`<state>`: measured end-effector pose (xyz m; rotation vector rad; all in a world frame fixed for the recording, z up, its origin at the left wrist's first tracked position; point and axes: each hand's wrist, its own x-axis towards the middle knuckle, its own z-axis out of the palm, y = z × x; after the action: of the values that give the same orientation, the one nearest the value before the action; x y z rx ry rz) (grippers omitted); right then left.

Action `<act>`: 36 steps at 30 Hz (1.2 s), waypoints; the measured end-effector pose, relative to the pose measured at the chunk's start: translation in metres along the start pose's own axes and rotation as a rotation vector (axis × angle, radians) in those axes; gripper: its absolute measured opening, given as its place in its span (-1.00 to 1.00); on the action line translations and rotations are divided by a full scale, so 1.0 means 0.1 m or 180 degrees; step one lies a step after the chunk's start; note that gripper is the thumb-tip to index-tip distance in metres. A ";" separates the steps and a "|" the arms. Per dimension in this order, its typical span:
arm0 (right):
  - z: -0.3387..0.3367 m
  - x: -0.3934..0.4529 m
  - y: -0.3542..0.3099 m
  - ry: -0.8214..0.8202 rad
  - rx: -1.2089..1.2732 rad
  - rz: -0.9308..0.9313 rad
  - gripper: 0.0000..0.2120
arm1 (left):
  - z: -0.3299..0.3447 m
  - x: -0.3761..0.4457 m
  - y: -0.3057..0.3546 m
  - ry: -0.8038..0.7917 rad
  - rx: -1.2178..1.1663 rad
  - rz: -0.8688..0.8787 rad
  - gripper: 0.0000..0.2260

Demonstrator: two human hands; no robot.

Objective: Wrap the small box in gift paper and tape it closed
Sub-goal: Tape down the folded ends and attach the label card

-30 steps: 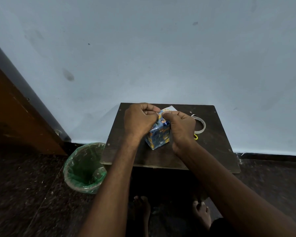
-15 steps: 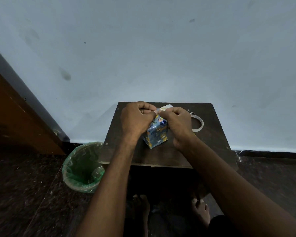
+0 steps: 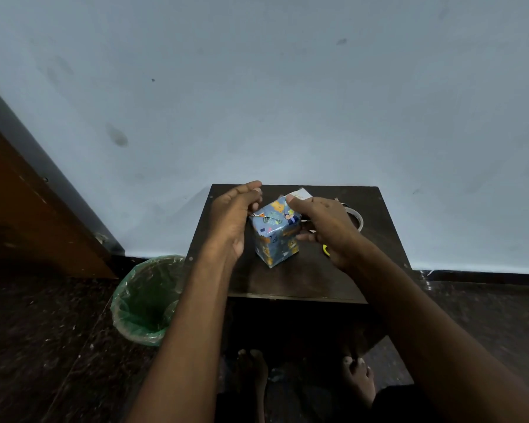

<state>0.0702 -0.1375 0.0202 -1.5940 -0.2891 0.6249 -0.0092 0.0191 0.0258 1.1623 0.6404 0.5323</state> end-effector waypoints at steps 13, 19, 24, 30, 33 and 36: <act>-0.09 0.16 0.10 0.0203 -0.0165 -0.0352 -0.83 | -0.01 -0.02 -0.11 -0.0426 0.1299 0.0482 -0.80; -0.46 0.25 0.22 0.1255 -0.3059 -0.0588 -0.94 | -0.01 0.01 -0.18 -0.0420 0.1404 0.0666 -0.89; -0.39 0.29 0.39 0.1104 -0.3561 -0.0527 -0.57 | 0.05 -0.01 -0.21 -0.0516 0.1537 0.0886 -0.83; -0.33 0.27 0.40 0.1333 -0.3512 -0.0552 -0.53 | 0.07 -0.02 -0.18 -0.0426 0.1778 0.1132 -0.77; -0.35 0.25 0.37 0.1337 -0.3376 -0.0491 -0.62 | 0.08 -0.04 -0.13 -0.0448 0.1937 0.1500 -0.72; -0.38 0.25 0.36 0.1402 -0.3115 -0.0401 -0.81 | 0.11 -0.08 -0.09 -0.0389 0.2206 0.2104 -0.61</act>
<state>0.1053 -0.1603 -0.0197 -2.5637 -0.3865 -0.0249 -0.0070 0.0034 0.0219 2.0730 0.3184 0.8155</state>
